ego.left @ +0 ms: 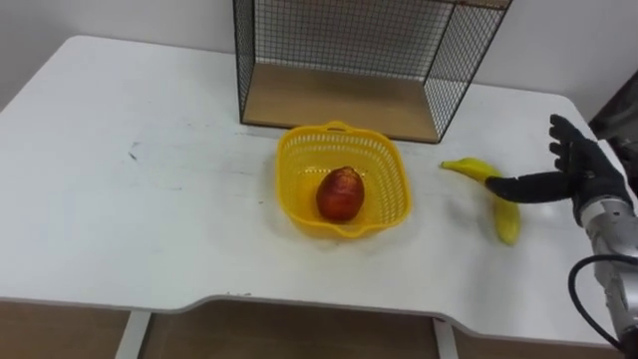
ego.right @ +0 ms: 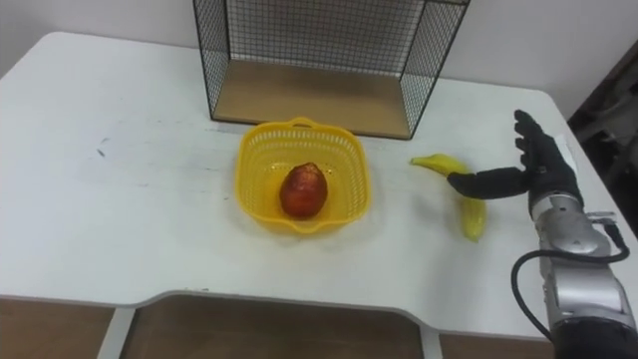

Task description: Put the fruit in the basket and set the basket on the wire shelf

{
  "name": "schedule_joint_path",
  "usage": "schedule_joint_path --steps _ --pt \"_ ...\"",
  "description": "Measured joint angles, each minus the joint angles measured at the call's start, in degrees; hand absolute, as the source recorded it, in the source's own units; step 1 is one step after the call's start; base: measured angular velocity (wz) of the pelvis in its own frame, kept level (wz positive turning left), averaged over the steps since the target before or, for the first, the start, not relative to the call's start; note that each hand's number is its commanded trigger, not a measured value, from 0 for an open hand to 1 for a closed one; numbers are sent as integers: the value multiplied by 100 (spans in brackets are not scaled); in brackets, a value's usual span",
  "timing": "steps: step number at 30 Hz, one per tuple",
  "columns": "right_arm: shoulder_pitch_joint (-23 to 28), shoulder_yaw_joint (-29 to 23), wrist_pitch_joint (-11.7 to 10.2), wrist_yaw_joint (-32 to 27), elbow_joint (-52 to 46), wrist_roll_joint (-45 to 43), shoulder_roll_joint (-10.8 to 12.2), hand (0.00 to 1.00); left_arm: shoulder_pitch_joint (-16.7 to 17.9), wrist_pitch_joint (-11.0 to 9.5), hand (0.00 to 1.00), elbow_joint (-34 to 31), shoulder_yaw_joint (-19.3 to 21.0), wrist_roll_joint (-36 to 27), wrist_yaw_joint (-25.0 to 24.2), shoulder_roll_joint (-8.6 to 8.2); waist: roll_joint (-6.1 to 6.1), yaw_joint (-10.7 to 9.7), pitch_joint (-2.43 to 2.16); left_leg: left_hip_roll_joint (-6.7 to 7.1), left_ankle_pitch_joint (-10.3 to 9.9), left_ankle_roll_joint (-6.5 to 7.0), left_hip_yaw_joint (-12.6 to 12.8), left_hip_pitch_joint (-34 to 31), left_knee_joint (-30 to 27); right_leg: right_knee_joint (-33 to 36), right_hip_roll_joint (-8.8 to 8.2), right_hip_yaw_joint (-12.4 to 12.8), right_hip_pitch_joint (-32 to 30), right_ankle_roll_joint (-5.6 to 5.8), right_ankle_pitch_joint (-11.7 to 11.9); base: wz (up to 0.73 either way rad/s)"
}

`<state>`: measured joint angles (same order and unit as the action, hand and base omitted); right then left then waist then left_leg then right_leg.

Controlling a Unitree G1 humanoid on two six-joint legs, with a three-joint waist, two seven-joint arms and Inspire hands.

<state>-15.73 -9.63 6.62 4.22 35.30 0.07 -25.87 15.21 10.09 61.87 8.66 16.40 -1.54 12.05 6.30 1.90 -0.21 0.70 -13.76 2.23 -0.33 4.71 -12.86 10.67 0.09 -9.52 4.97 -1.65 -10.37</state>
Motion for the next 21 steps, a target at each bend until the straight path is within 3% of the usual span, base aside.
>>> schedule_joint_path --steps 3,11,21 --pt "-150 189 93 105 364 -67 -114 0 -7 41 0 -9 -23 0 -8 37 1 -1 3 -4 1 3 -5 3 0 -1 -2 0 10 0 0 0" --pt "-242 555 151 358 1063 -341 -120 0 -11 55 0 -5 -107 -2 -15 68 24 26 43 -6 2 3 -6 2 -4 -5 -19 10 9 0 1 0" --pt "-265 557 141 372 1184 -392 -120 0 -46 82 0 8 -109 -1 -8 70 22 99 56 -7 2 4 -8 42 0 -9 1 24 37 0 1 0"
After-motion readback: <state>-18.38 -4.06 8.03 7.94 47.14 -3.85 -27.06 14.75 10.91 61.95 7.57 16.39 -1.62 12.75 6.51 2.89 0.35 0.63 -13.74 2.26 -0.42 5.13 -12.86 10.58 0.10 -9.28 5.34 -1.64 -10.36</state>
